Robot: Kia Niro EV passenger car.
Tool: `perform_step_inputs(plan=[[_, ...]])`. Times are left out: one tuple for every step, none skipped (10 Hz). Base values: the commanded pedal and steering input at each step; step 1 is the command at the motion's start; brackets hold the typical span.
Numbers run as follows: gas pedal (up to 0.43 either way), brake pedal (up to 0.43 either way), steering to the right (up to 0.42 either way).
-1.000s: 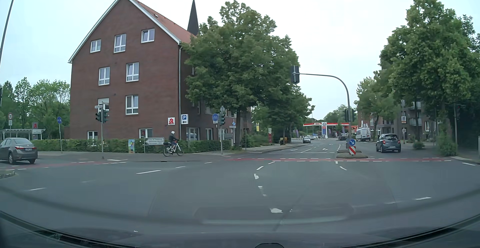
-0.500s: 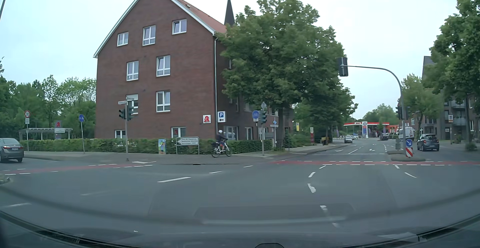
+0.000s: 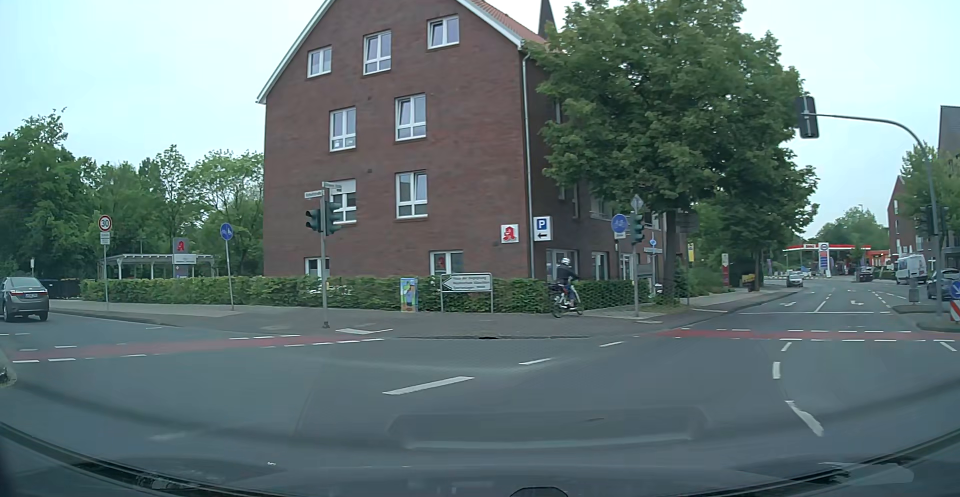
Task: Follow the waypoints while adhering to traffic rules and regulations
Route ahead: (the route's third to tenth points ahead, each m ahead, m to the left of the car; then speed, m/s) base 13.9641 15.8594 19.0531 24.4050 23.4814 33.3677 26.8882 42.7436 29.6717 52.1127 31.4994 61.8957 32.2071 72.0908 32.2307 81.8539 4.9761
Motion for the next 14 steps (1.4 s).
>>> perform_step_inputs(plan=[[0.157,0.000,-0.326],[0.169,0.000,-0.333],[0.169,0.000,-0.337],[0.169,0.000,-0.338],[0.169,0.000,-0.338],[0.169,0.000,-0.338],[0.169,0.000,-0.338],[0.169,0.000,-0.330],[0.169,0.000,-0.311],[0.169,0.000,-0.293],[0.169,0.000,-0.273],[0.169,0.000,-0.265],[0.169,0.000,-0.255],[0.177,0.000,-0.243]])
